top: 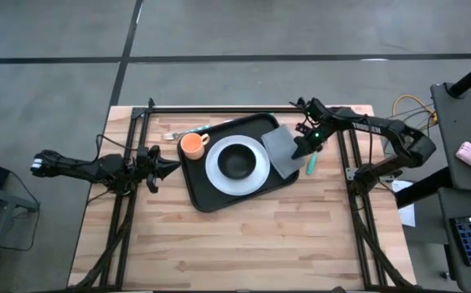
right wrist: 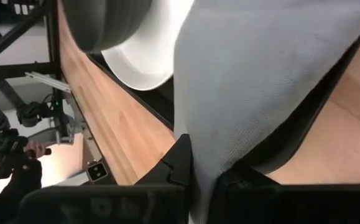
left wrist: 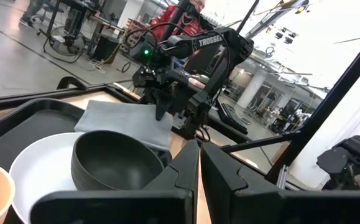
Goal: Set up tray
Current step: Put the gray napkin on the black tray to the right of the white plate
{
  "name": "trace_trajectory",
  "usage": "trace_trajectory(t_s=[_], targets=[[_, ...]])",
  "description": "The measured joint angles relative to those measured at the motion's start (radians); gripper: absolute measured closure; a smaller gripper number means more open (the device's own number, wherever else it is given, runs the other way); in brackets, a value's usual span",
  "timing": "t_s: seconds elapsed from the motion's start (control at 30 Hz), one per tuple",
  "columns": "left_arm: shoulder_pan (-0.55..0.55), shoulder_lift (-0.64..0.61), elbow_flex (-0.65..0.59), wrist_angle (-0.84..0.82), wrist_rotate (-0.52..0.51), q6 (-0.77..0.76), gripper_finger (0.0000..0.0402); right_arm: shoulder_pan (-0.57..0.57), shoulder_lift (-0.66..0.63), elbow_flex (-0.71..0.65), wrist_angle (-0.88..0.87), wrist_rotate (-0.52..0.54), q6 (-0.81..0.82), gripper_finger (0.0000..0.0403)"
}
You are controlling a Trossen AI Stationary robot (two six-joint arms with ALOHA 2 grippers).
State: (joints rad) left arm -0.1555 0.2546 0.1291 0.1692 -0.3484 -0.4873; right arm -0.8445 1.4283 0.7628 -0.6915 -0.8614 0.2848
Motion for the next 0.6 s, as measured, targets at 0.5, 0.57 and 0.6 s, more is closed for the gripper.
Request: trace_trajectory(t_s=[0.5,0.57,0.6], targets=[[0.000,0.000,0.000,0.000,0.000,-0.005,0.0402,-0.001,-0.074,0.123,-0.009,0.183,-0.023,0.0214],[0.000,0.000,0.000,0.000,0.000,-0.005,0.0402,-0.001,-0.086,0.158,-0.006,0.218,-0.048,0.0200],[0.000,0.000,0.000,0.000,0.000,-0.005,0.0402,-0.001,-0.092,0.174,-0.007,0.235,-0.054,0.0196]])
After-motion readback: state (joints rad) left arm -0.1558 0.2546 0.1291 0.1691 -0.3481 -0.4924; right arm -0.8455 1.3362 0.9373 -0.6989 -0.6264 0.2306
